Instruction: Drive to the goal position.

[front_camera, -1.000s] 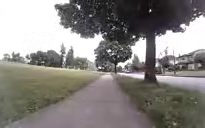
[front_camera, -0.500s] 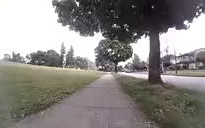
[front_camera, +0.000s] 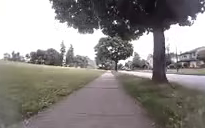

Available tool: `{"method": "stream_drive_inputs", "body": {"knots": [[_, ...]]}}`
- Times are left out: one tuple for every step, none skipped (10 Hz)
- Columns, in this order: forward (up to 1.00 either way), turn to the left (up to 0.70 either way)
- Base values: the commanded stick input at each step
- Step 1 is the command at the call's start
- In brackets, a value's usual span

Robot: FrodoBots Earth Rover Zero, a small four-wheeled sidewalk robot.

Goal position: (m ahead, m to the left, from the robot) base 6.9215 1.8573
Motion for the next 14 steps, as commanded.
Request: {"method": "stream_drive_inputs", "body": {"knots": [[0.7, 0.0], [0.7, 0.0], [0.7, 0.0], [0.7, 0.0], [0.7, 0.0], [0.7, 0.0], [0.7, 0.0], [0.7, 0.0], [0.7, 0.0], [0.7, 0.0], [0.7, 0.0], [0.7, 0.0], [0.7, 0.0], [0.7, 0.0]]}}
